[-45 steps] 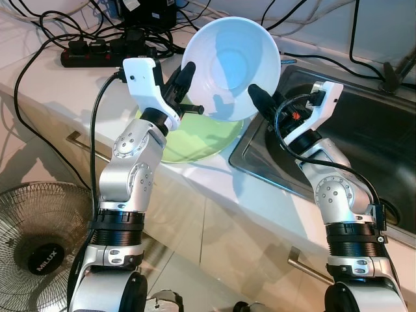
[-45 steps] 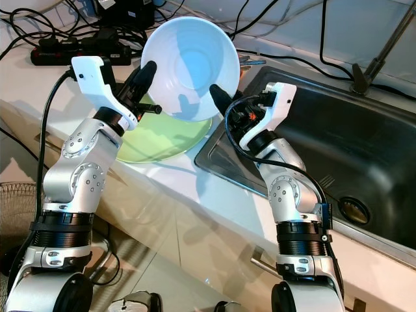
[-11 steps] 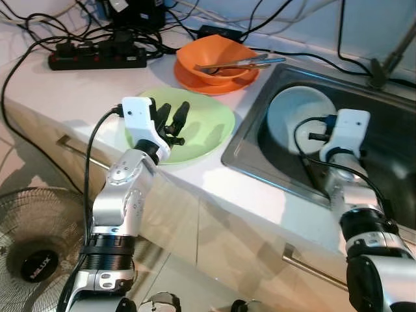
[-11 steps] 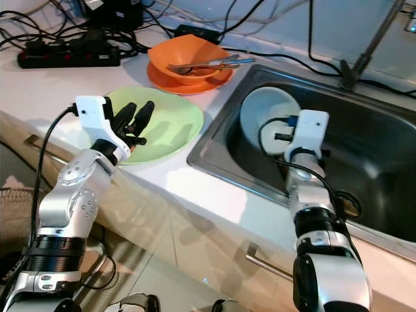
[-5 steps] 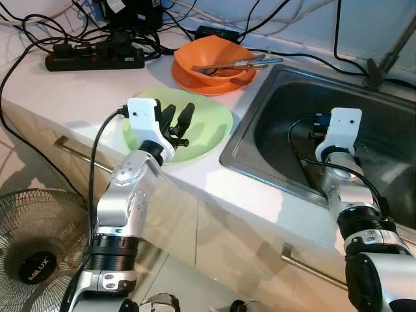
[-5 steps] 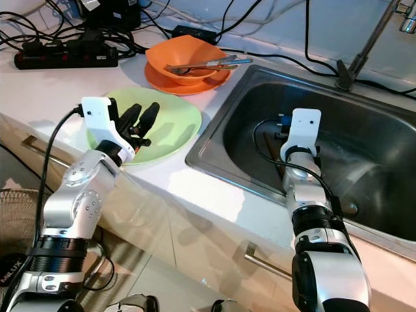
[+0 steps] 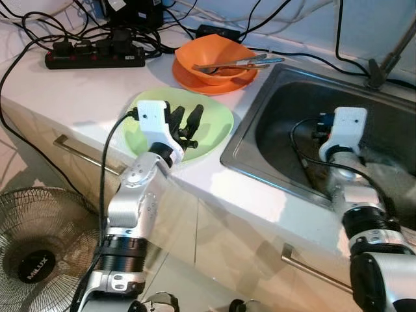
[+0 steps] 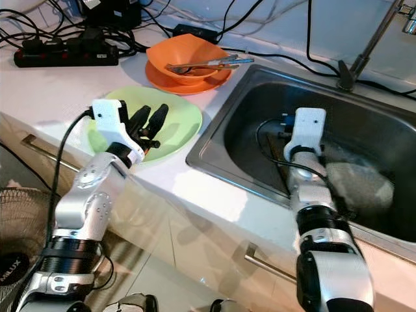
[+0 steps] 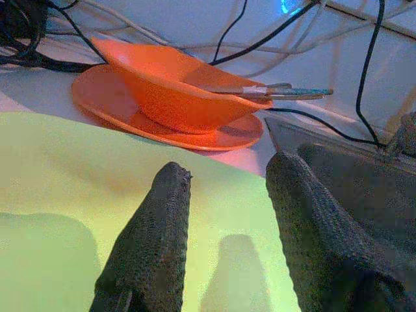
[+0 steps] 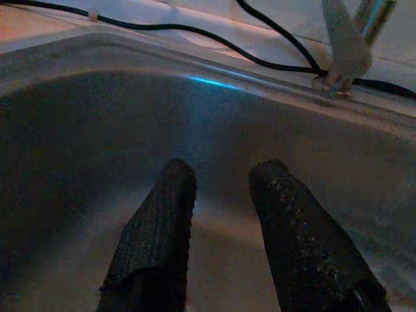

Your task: Kitchen organization

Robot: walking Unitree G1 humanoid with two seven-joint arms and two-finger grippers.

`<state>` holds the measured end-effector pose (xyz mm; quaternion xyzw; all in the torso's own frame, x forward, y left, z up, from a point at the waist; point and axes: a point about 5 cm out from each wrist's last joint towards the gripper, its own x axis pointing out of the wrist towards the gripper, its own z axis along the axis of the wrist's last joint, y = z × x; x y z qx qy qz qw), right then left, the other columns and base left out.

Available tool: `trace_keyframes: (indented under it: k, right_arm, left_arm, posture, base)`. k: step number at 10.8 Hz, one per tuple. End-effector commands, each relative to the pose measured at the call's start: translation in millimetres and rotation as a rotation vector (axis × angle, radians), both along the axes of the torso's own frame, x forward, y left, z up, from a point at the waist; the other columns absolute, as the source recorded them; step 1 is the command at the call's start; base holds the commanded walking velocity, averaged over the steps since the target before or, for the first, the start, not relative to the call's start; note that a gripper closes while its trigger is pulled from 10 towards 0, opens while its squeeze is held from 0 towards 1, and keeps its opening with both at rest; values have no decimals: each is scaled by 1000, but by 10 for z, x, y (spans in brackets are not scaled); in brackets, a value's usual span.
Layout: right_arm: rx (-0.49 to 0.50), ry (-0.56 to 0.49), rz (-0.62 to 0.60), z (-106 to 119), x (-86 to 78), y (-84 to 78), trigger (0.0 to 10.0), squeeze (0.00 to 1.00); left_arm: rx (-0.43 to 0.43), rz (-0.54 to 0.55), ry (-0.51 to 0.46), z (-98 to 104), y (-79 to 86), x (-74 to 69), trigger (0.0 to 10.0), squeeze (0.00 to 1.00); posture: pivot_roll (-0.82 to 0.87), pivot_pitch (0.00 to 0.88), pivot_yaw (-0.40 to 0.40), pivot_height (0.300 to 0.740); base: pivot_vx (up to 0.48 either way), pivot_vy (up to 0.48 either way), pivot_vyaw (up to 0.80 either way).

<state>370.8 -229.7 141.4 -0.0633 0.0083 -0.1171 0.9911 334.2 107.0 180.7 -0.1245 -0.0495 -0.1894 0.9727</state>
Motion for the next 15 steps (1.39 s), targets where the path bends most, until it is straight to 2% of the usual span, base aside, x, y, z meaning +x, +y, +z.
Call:
trace_keyframes:
  k: [1, 2, 3, 4, 5, 7, 8, 9, 10, 11, 12, 13, 14, 15]
  right_arm:
    - [1, 6, -27, -41, -39, -77, 10000, 0]
    - [8, -4, -11, -33, -18, 20, 10000, 0]
    - [23, -11, 29, -25, 25, 173, 10000, 0]
    - [24, 2, 47, -46, 39, 210, 10000, 0]
    - [33, -18, 35, -14, 55, 240, 10000, 0]
    - [54, -27, 36, -36, 49, 312, 10000, 0]
    - [71, -10, 31, -121, 22, 352, 10000, 0]
    - [81, -5, 29, -160, 6, 388, 10000, 0]
    - [90, 4, 23, -205, -10, 405, 10000, 0]
    - [96, 7, 16, -219, -16, 413, 10000, 0]
    - [103, 8, 12, -230, -19, 424, 10000, 0]
    - [104, 10, 10, -218, -6, 429, 10000, 0]
    - [102, 3, 10, -188, 8, 421, 10000, 0]
    - [99, -6, 14, -172, 10, 420, 10000, 0]
  left_arm:
    - [20, -16, -8, 23, -64, 16, 10000, 0]
    - [25, -9, -22, 63, -20, 45, 10000, 0]
    - [7, 23, -33, 102, 91, 74, 10000, 0]
    - [16, 62, -23, 91, 104, 85, 10000, 0]
    - [-11, 53, -31, 141, 133, 109, 10000, 0]
    - [-51, 82, -82, 351, 319, 145, 10000, 0]
    - [126, 35, -151, 415, 384, 81, 10000, 0]
    - [292, -130, -208, 451, 296, -68, 10000, 0]
    - [481, -336, -200, 346, 186, -256, 10000, 0]
    - [542, -386, -186, 289, 175, -300, 10000, 0]
    - [641, -419, -152, 194, 169, -327, 10000, 0]
    - [699, -400, -131, 134, 202, -317, 10000, 0]
    - [711, -331, -132, 105, 244, -269, 10000, 0]
    - [626, -234, -132, 103, 300, -204, 10000, 0]
  posture:
    - [97, 76, -50, 740]
    - [104, 67, -49, 740]
    - [126, 79, -43, 740]
    - [133, 61, -23, 740]
    - [127, 49, -7, 740]
    - [154, 50, 23, 740]
    - [171, 55, 43, 740]
    - [185, 62, 60, 740]
    - [197, 63, 71, 740]
    - [198, 60, 78, 740]
    - [196, 54, 82, 740]
    - [185, 57, 89, 740]
    - [176, 59, 95, 740]
    - [171, 57, 90, 740]
  base:
    - [0, 0, 0]
    - [0, 0, 0]
    - [0, 0, 0]
    - [0, 0, 0]
    - [0, 0, 0]
    - [0, 0, 0]
    - [0, 0, 0]
    - [0, 0, 0]
    - [0, 0, 0]
    - [0, 0, 0]
    - [0, 0, 0]
    - [0, 0, 0]
    - [0, 0, 0]
    - [0, 0, 0]
